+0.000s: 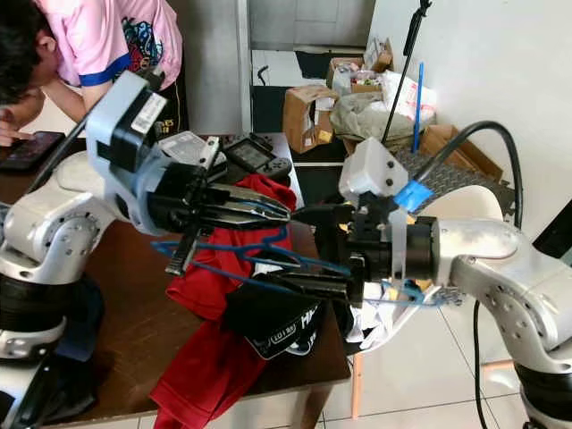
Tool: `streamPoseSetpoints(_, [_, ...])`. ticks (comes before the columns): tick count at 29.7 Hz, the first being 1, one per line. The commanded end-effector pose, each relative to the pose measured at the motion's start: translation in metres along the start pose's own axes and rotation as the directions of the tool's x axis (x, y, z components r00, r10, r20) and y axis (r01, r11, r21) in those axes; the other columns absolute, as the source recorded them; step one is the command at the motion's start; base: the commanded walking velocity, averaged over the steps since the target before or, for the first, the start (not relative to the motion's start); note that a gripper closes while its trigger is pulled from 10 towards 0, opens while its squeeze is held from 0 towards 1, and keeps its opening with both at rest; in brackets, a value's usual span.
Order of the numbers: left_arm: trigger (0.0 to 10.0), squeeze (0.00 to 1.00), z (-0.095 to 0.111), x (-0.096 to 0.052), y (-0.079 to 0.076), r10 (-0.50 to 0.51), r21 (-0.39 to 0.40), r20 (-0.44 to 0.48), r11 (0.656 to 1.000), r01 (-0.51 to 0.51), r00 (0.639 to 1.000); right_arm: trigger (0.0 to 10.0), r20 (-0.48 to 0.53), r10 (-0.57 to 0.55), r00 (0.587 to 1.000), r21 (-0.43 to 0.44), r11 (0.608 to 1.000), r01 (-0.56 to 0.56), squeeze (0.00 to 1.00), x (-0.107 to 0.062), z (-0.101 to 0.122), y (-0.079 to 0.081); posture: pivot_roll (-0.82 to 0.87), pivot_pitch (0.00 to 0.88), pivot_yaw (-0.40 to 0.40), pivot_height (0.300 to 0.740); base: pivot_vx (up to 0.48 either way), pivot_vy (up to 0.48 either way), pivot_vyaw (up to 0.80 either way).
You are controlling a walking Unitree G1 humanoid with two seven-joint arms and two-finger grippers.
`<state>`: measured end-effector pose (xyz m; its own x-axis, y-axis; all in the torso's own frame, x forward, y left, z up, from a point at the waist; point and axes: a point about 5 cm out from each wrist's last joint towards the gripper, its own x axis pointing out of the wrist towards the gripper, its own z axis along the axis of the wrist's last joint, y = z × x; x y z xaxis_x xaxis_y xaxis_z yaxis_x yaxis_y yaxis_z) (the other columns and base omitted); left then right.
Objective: Hang hanger
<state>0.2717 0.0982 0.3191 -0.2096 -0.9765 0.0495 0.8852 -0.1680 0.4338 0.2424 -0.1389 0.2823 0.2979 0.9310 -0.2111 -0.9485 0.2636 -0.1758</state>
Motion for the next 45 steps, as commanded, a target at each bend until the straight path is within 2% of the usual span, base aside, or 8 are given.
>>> streamPoseSetpoints(1, [10.0, 0.0, -0.003, 0.006, -0.002, -0.013, 0.002, -0.002, 1.0, 0.013, 1.0, 10.0, -0.027, 0.016, 1.0, 0.007, 1.0, -0.016, 0.0, 0.004, -0.004, 0.005, 0.01, 0.017, -0.041, 0.74, 0.0, 0.0, 0.0])
streamPoseSetpoints(7, [10.0, 0.0, -0.001, 0.01, 0.001, 0.0, 0.014, 0.02, 1.0, -0.001, 1.0, 10.0, -0.084, -0.047, 0.995, 0.018, 0.999, 0.049, 0.0, 0.019, -0.015, 0.0, 0.01, 0.02, -0.04, 0.74, 0.0, 0.0, 0.0])
streamPoseSetpoints(8, [10.0, 0.0, 0.0, 0.011, 0.0, -0.002, 0.017, 0.023, 1.0, 0.002, 1.0, 2.2, -0.099, -0.076, 0.992, 0.01, 0.997, 0.077, 0.0, 0.02, -0.016, -0.003, 0.01, 0.024, -0.037, 0.74, 0.0, 0.0, 0.0])
streamPoseSetpoints(9, [10.0, 0.0, 0.0, 0.012, 0.0, -0.005, 0.02, 0.024, 1.0, 0.004, 1.0, 0.0, -0.109, -0.098, 0.989, 0.006, 0.995, 0.1, 0.0, 0.02, -0.017, -0.006, 0.01, 0.024, -0.037, 0.74, 0.0, 0.0, 0.0])
streamPoseSetpoints(33, [10.0, 0.0, 0.01, 0.019, 0.002, 0.017, 0.038, 0.078, 0.999, -0.02, 0.997, 0.0, -0.148, -0.168, 0.975, -0.024, 0.986, 0.167, 0.0, 0.02, -0.021, -0.012, 0.01, 0.029, -0.036, 0.74, 0.0, 0.0, 0.0])
streamPoseSetpoints(34, [10.0, 1.0, 0.009, 0.018, 0.002, 0.021, 0.017, 0.073, 1.0, -0.023, 0.997, 0.0, -0.145, -0.173, 0.974, -0.028, 0.985, 0.171, 0.0, 0.021, -0.021, -0.013, 0.02, 0.03, -0.038, 0.74, 0.0, 0.0, 0.0])
streamPoseSetpoints(38, [10.0, 1.0, 0.009, 0.015, 0.003, 0.041, 0.009, 0.066, 0.999, -0.042, 0.997, 0.0, -0.134, -0.183, 0.974, -0.031, 0.983, 0.181, 0.0, 0.021, -0.021, -0.014, 0.02, 0.031, -0.037, 0.74, 0.0, 0.0, 0.0])
streamPoseSetpoints(45, [10.0, 1.0, 0.021, -0.018, 0.017, 0.218, 0.058, 0.045, 0.974, -0.22, 0.975, 0.0, -0.144, -0.248, 0.958, -0.011, 0.969, 0.249, 0.0, 0.016, -0.031, -0.022, 0.02, 0.039, -0.038, 0.74, 0.0, 0.0, 0.0])
